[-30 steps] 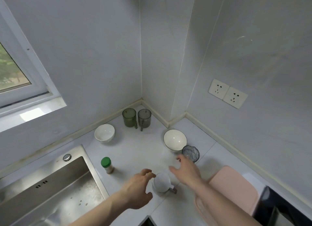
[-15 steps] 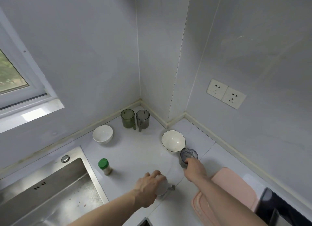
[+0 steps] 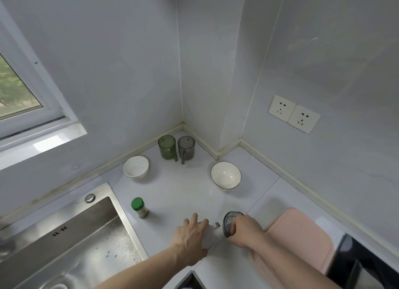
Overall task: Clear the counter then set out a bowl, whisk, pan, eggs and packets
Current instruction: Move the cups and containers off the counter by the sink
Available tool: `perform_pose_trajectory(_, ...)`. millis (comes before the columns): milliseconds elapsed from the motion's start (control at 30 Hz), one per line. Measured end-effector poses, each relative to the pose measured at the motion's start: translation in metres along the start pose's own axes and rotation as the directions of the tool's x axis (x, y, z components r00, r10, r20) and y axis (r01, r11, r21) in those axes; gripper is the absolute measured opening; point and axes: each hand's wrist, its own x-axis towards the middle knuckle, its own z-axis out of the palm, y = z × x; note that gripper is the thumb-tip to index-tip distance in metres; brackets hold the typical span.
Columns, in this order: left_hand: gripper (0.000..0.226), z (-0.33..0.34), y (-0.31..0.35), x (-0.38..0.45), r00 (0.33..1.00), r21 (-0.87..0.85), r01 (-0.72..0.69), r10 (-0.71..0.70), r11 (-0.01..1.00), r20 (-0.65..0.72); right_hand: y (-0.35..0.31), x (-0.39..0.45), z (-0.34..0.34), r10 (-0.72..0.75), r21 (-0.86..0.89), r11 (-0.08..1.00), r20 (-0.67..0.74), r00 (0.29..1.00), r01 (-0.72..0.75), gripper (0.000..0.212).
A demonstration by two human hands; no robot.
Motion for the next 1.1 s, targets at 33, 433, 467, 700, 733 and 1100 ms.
perform_pose_trajectory(33,0.067,0.000,-0.002,0.000,1.000,-0.018,0.020,-0.020,1.000,-0.003,-0.003,-0.003,0.001,0.009,0.026,1.000,-0.027,1.000,-0.008,0.013)
perform_pose_trajectory(433,0.060,0.011,-0.040,-0.027,0.987,-0.157,0.150,-0.158,0.976,-0.036,-0.029,-0.017,0.014,0.034,-0.031,0.999,-0.076,0.997,-0.036,0.069)
perform_pose_trajectory(467,0.060,0.012,-0.040,-0.029,0.986,-0.162,0.157,-0.165,0.974,-0.037,-0.032,-0.018,0.015,0.035,-0.026,0.999,-0.072,0.997,-0.037,0.065)
perform_pose_trajectory(700,0.061,0.017,-0.042,-0.038,0.982,-0.145,0.173,-0.181,0.974,-0.051,-0.046,-0.039,0.042,0.040,0.057,0.998,-0.075,0.996,-0.036,0.065)
perform_pose_trajectory(733,0.061,0.018,-0.042,-0.039,0.983,-0.131,0.171,-0.179,0.977,-0.048,-0.046,-0.044,0.047,0.040,0.076,0.997,-0.073,0.997,-0.034,0.065)
perform_pose_trajectory(1100,0.069,0.012,-0.046,-0.090,0.980,-0.220,0.146,-0.172,0.965,-0.102,-0.043,-0.113,0.069,0.027,0.385,0.922,-0.144,0.989,0.031,0.081)
